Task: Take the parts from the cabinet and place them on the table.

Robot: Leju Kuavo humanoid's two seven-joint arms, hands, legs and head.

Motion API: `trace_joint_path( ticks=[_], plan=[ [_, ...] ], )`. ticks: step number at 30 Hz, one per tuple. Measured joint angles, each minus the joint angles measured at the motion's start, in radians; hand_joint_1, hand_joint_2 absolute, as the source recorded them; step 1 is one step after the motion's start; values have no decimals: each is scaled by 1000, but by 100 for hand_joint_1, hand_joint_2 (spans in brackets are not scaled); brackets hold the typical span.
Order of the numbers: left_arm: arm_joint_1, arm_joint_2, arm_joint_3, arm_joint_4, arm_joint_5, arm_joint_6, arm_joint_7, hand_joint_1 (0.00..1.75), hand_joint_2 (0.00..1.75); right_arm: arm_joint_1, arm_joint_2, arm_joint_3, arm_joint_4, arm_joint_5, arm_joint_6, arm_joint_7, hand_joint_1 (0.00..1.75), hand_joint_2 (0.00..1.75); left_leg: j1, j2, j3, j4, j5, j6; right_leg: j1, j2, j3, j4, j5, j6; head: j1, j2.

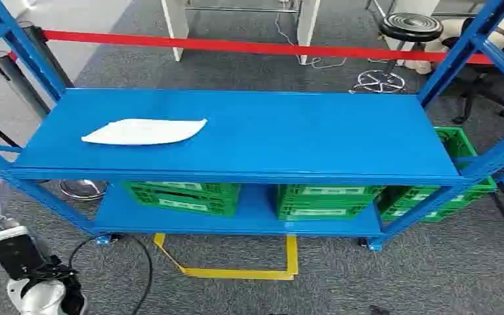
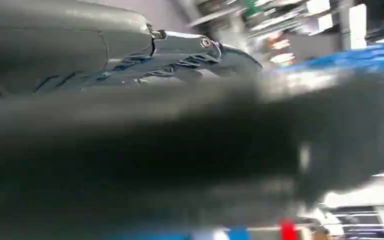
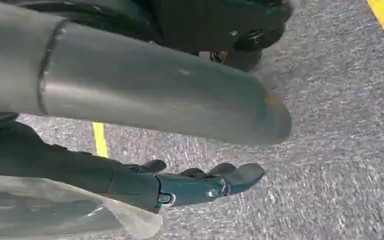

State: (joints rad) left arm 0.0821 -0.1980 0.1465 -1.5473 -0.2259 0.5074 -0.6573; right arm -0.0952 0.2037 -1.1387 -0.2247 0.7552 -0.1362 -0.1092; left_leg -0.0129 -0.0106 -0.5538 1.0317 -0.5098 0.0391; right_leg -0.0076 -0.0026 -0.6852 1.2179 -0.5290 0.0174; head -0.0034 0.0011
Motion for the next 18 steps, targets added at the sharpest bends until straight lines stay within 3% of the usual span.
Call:
trace_joint_path(
  ticks=[1, 2, 3, 4, 6, 8, 9, 12, 13, 14, 15, 17, 18],
  plan=[
    [0, 0, -13, -17, -25, 15, -2, 0, 0, 0, 1, -1, 0, 4, 0, 2, 0, 0, -3, 0, 8, 0, -4, 0, 7, 1, 40, -87, 45, -11, 0, 0],
    [1, 0, -26, -34, -50, 28, -6, 0, 0, 0, 2, -2, 0, 8, 1, 5, 0, 0, -3, 1, 14, -1, -10, 0, 16, 2, 71, -154, 58, -26, 0, 0],
    [0, 1, -45, -53, -79, 44, -12, 0, 0, -2, 3, -7, 1, 12, 2, 7, 0, 0, -7, 1, 12, 0, -14, -6, 17, 1, 84, -170, 37, -32, -5, 0],
    [4, 1, -58, -73, -107, 59, -15, 0, 0, -6, 7, -8, 2, 18, 2, 8, 0, 0, -2, -1, 10, 2, -16, -11, 19, 0, 104, -187, 28, -25, -4, 0],
    [13, -2, -84, -113, -161, 82, -18, 0, 0, -5, 10, -9, 4, 28, 6, 16, 0, 0, 2, 1, 14, -4, -20, -18, 23, 1, 104, -192, 24, -28, -6, 0],
    [16, -3, -103, -162, -208, 105, -22, 0, 0, -3, 15, -11, 5, 39, 12, 22, 0, 0, -1, 2, 28, 3, -30, -29, 10, 0, 136, -216, 24, -27, -5, 1],
    [15, -6, -114, -186, -240, 117, -28, 0, 0, -4, 15, -11, 5, 44, 15, 22, 0, 0, 0, 3, 12, 45, -38, -39, 5, -1, 154, -223, 16, -33, -15, 0],
    [31, -8, -134, -242, -312, 147, -33, 0, 0, -8, 16, -11, 10, 63, 32, 34, 0, 0, 16, 3, -138, 281, -104, -60, -2, -1, 193, -226, -17, -31, -14, 0],
    [36, -9, -141, -260, -336, 157, -34, 0, 0, -6, 16, -11, 11, 69, 38, 38, 0, 0, 19, 3, -173, 312, -94, -64, -4, -1, 208, -226, -30, -27, -15, 0],
    [40, -11, -148, -277, -362, 168, -36, 0, 0, -3, 16, -11, 12, 77, 45, 43, 0, 0, 22, 3, -185, 299, -55, -67, -7, 0, 228, -226, -45, -22, -15, 0],
    [42, -13, -152, -292, -387, 175, -37, 0, 0, -3, 16, -11, 13, 83, 49, 44, 0, 0, 24, 3, -178, 246, 2, -70, -11, 0, 243, -226, -59, -19, -14, 0],
    [45, -16, -159, -317, -412, 185, -39, 0, 0, -4, 21, -11, 13, 90, 55, 48, 0, 0, 27, 6, -136, 73, 137, -73, -20, 1, 278, -226, -94, -9, -14, 0],
    [46, -16, -161, -322, -414, 188, -39, 0, 0, -6, 21, -11, 13, 91, 56, 49, 0, 0, 15, 9, -131, 88, 113, -73, -15, 1, 288, -233, -107, 3, -16, 0]
  ],
)
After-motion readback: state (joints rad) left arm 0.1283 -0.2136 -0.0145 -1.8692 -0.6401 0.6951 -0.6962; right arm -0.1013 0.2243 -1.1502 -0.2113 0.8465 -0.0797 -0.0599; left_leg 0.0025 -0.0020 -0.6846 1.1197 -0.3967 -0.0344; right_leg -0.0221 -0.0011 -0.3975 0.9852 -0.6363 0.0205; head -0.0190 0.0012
